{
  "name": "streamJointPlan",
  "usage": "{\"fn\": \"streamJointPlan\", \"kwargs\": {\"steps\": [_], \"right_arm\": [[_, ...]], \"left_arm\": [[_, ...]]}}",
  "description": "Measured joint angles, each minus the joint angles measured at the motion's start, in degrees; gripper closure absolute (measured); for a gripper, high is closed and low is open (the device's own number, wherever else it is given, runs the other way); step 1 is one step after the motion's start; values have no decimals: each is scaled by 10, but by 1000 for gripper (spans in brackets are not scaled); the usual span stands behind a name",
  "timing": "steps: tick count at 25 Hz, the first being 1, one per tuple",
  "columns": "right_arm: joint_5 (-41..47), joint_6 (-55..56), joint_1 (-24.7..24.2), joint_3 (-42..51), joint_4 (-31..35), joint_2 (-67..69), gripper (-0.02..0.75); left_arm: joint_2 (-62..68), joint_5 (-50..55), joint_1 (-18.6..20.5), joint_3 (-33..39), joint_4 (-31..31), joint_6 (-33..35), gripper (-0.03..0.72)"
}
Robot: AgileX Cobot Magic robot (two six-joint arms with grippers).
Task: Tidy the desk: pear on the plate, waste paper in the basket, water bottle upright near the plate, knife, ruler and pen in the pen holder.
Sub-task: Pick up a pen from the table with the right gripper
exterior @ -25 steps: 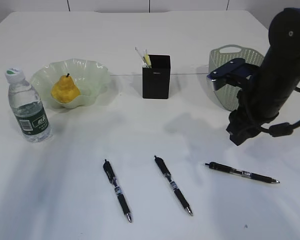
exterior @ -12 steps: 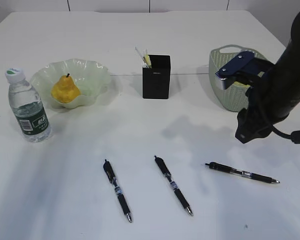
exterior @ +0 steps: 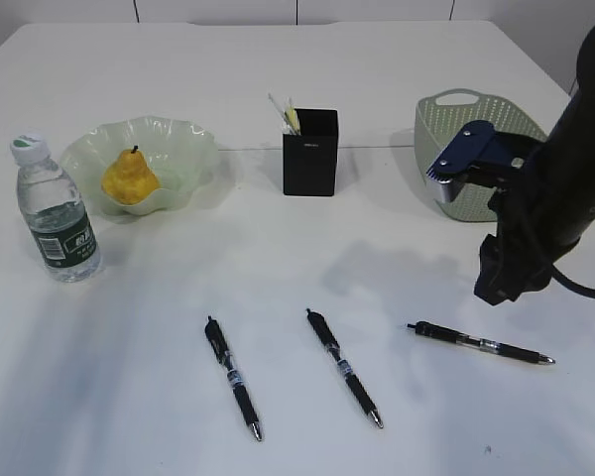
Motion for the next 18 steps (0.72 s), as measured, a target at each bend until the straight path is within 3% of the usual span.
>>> {"fn": "streamJointPlan", "kwargs": {"steps": [18], "right_arm": [[0,18,0,0,8,0,399]], "left_arm": [[0,54,0,0,-1,0,347]]}}
